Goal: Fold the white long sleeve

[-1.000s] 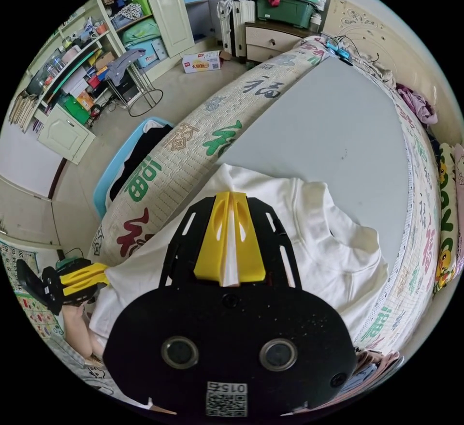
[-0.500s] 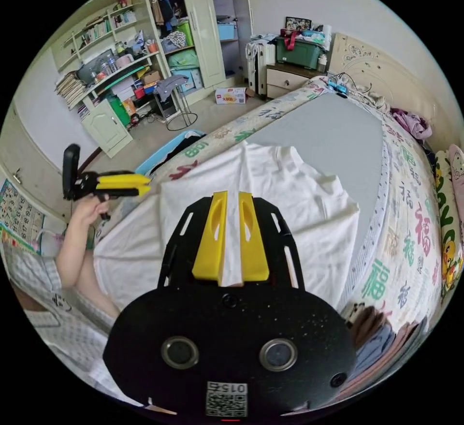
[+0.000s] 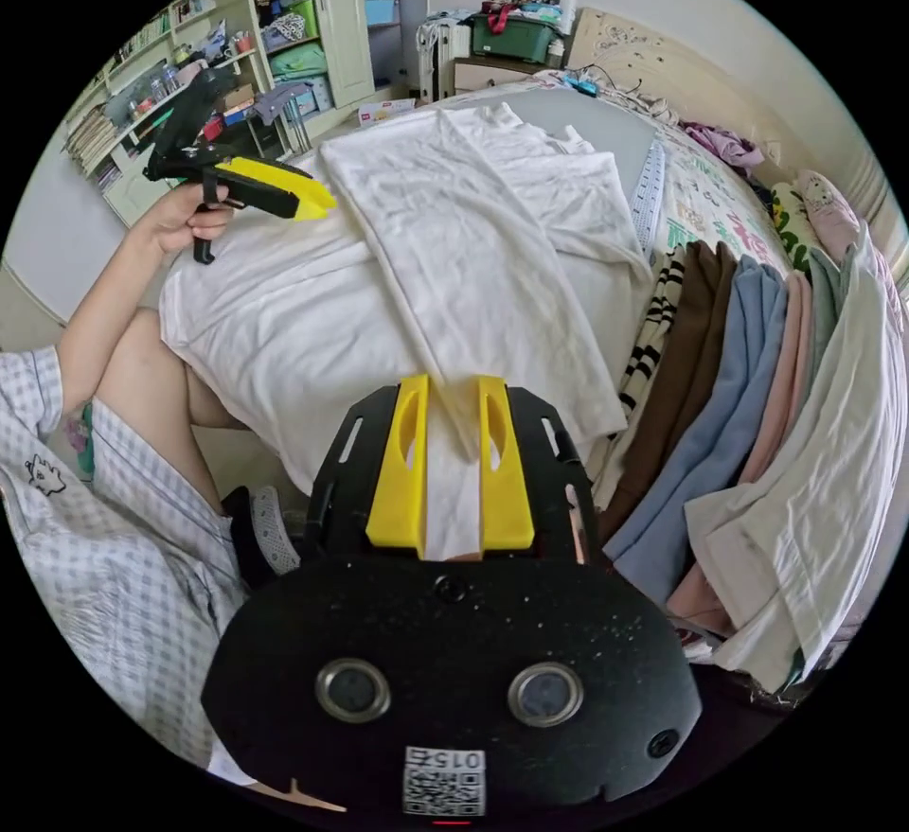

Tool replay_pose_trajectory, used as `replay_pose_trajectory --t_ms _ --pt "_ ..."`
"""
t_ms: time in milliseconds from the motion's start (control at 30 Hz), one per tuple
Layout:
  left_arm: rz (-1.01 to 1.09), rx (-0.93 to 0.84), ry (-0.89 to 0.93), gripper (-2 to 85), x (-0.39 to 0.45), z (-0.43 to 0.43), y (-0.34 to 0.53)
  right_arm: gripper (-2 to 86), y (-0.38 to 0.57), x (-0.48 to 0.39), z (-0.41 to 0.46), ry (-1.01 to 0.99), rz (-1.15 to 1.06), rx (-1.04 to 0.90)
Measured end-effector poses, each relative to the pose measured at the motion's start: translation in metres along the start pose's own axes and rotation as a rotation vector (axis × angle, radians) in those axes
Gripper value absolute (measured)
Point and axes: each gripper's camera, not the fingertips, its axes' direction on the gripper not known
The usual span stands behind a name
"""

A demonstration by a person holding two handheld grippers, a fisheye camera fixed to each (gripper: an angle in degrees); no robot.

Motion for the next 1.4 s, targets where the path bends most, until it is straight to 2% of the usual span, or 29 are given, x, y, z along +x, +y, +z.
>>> replay_pose_trajectory --t_ms 33,100,333,400,500,567,667,733,900,967,1033,1133,1267,1400 --pt "0.018 -0.013 0.007 7.8 0.005 0.005 -0.002 2.2 -0.007 -0.001 -0.002 0.028 0.013 -0.02" --pt "0.049 -0.034 0.007 7.8 0.017 0.019 -0.01 1.0 -0.017 -0.001 -0.018 0.032 0.033 0.002" --pt "0.097 -0.072 0.075 6.8 0.041 0.047 -0.027 -0.1 -0.054 -0.022 -0.123 0.147 0.005 0.185" --pt "0.092 -0.157 0.082 6.5 0.046 0.068 -0.03 0.1 -0.058 -0.031 -0.132 0.145 -0.012 0.167" --pt "0.09 -0.166 0.105 6.0 0.045 0.075 -0.028 0.9 -0.058 -0.048 -0.116 0.098 -0.064 0.035" --pt "0.088 -0.165 0.128 6.0 0.041 0.071 -0.025 2.6 -0.049 -0.057 -0.095 0.008 -0.087 -0.084" --pt "0.087 -0.132 0.155 5.8 0.031 0.055 -0.012 4.6 -0.038 -0.057 -0.095 -0.142 -0.091 -0.114" --pt "0.087 -0.104 0.143 5.7 0.026 0.044 -0.002 5.7 -0.035 -0.041 -0.116 -0.212 -0.021 -0.067" --pt "-0.007 0.026 0.073 5.6 0.011 0.029 0.018 6.2 -0.04 0.03 -0.173 -0.111 0.322 0.184" --pt "-0.028 0.069 0.1 5.6 0.013 0.03 0.02 7.3 -0.057 0.05 -0.166 -0.096 0.364 0.103" --pt "-0.014 0.124 0.132 5.7 0.026 0.035 0.018 8.9 -0.071 0.053 -0.155 -0.133 0.357 0.01" --pt "0.149 0.123 0.159 7.0 0.085 0.058 0.002 9.0 -0.084 0.042 -0.155 -0.212 0.33 -0.038" --pt "0.373 0.088 0.104 9.8 0.174 0.109 -0.012 5.1 -0.093 0.034 -0.183 -0.226 0.333 -0.01" --pt "0.45 -0.023 0.082 9.4 0.223 0.17 -0.012 2.3 -0.101 0.031 -0.239 -0.186 0.325 0.038"
